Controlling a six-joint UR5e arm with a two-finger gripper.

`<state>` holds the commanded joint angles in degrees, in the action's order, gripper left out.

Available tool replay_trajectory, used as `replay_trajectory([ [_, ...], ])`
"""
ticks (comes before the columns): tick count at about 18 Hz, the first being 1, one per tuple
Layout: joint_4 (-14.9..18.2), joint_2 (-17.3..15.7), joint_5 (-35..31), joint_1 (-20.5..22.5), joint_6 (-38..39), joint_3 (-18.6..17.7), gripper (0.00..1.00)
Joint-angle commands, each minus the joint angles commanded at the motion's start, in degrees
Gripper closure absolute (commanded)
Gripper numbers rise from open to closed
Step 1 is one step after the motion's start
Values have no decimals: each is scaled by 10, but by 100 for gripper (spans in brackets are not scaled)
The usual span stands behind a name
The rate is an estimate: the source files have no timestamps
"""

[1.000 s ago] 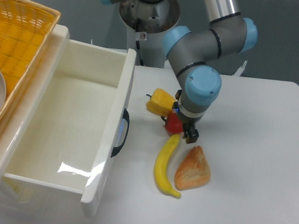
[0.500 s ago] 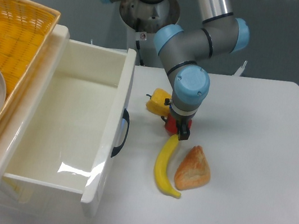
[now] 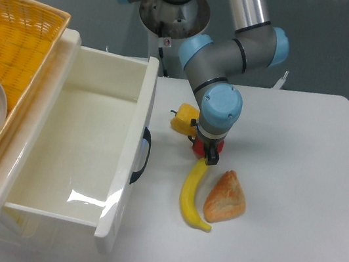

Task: Pick up the red pepper
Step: 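Close the gripper around the red pepper beside the yellow pepper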

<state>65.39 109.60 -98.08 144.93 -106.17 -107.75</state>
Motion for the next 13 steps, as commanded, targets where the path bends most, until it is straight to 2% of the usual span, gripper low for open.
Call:
replay_trajectory([
  [13, -5, 11, -4, -8, 10, 1, 13],
])
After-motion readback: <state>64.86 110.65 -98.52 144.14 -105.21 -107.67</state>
